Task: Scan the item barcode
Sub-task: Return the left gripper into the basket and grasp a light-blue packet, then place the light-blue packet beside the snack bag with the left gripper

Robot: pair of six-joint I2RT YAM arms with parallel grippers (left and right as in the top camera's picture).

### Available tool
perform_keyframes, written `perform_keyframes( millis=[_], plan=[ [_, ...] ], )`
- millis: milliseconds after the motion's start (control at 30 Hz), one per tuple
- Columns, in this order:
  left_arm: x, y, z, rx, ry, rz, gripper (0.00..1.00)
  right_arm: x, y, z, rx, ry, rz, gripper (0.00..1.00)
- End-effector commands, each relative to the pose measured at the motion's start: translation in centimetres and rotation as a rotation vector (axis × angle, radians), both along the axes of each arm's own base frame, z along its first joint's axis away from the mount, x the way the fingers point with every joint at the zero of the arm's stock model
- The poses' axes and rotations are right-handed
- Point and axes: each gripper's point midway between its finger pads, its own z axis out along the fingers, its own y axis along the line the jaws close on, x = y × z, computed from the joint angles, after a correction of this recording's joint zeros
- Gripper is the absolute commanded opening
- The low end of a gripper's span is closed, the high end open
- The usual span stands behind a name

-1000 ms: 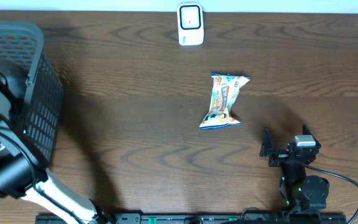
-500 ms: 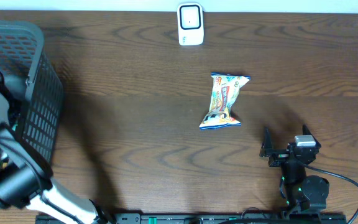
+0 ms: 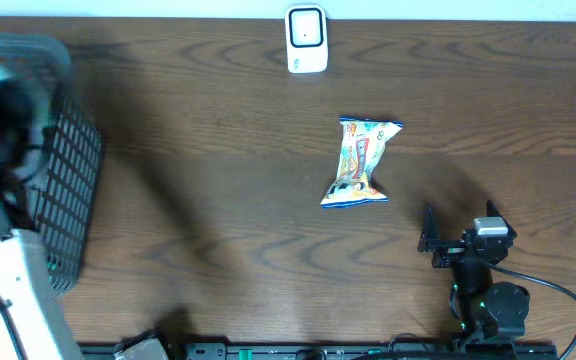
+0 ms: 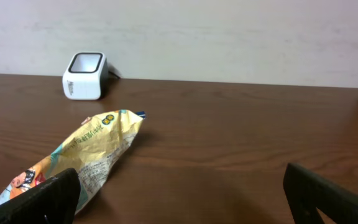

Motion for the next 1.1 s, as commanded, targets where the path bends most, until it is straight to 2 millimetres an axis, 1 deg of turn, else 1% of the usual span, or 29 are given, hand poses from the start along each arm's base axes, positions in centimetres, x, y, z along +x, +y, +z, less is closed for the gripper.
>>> perform_keyframes(
  millis=[0,100,133,167,200,233,300,400,433,500,533,567,600,667,700,767,800,833,900,967,1067],
  plan=[
    [2.9,-13.2,0.6,-0.054,-0.033,-0.443,0.26,0.0,-0.2,0.0,0.006,0.000,-0.008,0.99],
    [3.9,-20.3,-1.2,0.037,0.025,-0.641,0.26,0.0,-0.2,0.0,0.006,0.000,-0.008,0.99],
    [4.1,-22.3,-2.1,0.065,0.051,-0.687,0.26,0.0,-0.2,0.0,0.006,0.000,-0.008,0.99],
    [4.3,-23.8,-2.8,0.089,0.073,-0.719,0.26,0.0,-0.2,0.0,0.005,0.000,-0.008,1.00],
    [4.6,-26.8,-4.9,0.151,0.127,-0.777,0.26,0.0,-0.2,0.0,0.005,0.000,-0.008,0.99],
    [4.8,-29.2,-6.9,0.200,0.179,-0.825,0.26,0.0,-0.2,0.0,0.005,0.000,-0.008,0.99],
    [5.1,-32.1,-10.2,0.254,0.261,-0.859,0.26,0.0,-0.2,0.0,0.005,0.000,-0.008,0.99],
    [5.6,-36.5,-16.7,0.336,0.391,-0.915,0.26,0.0,-0.2,0.0,0.006,0.000,-0.008,0.99],
    [5.7,-38.3,-19.3,0.346,0.428,-0.949,0.26,0.0,-0.2,0.0,0.005,0.000,-0.008,0.99],
    [5.6,-40.1,-22.7,0.359,0.481,-0.987,0.27,0.0,-0.2,0.0,0.006,0.000,-0.008,0.99],
    [5.6,-40.6,-24.0,0.363,0.499,-0.997,0.27,0.0,-0.2,0.0,0.005,0.000,-0.008,0.99],
    [5.5,-41.3,-25.6,0.369,0.522,-1.013,0.32,0.0,-0.2,0.0,0.006,0.000,-0.008,0.99],
    [5.2,-42.1,-27.7,0.377,0.555,-1.030,0.40,0.0,-0.2,0.0,0.006,0.000,-0.008,0.99],
    [4.7,-42.8,-30.3,0.386,0.603,-1.051,0.43,0.0,-0.2,0.0,0.005,0.000,-0.008,0.99],
    [4.4,-42.9,-31.2,0.389,0.622,-1.058,0.51,0.0,-0.2,0.0,0.005,0.000,-0.008,0.99],
    [3.9,-43.0,-32.1,0.395,0.647,-1.066,0.54,0.0,-0.2,0.0,0.005,0.000,-0.008,0.99],
    [3.9,-43.1,-32.3,0.400,0.650,-1.072,0.57,0.0,-0.2,0.0,0.005,0.000,-0.008,0.99],
    [3.9,-43.1,-32.2,0.426,0.642,-1.097,0.61,0.0,-0.2,0.0,0.005,0.000,-0.008,0.99],
    [4.4,-43.0,-31.0,0.471,0.609,-1.136,0.63,0.0,-0.2,0.0,0.005,0.000,-0.008,0.99],
    [5.2,-42.4,-27.6,0.499,0.543,-1.143,0.66,0.0,-0.2,0.0,0.005,0.000,-0.008,0.99],
    [6.5,-40.6,-21.0,0.508,0.407,-1.102,0.69,0.0,-0.2,0.0,0.005,0.000,-0.008,0.99]
  ],
)
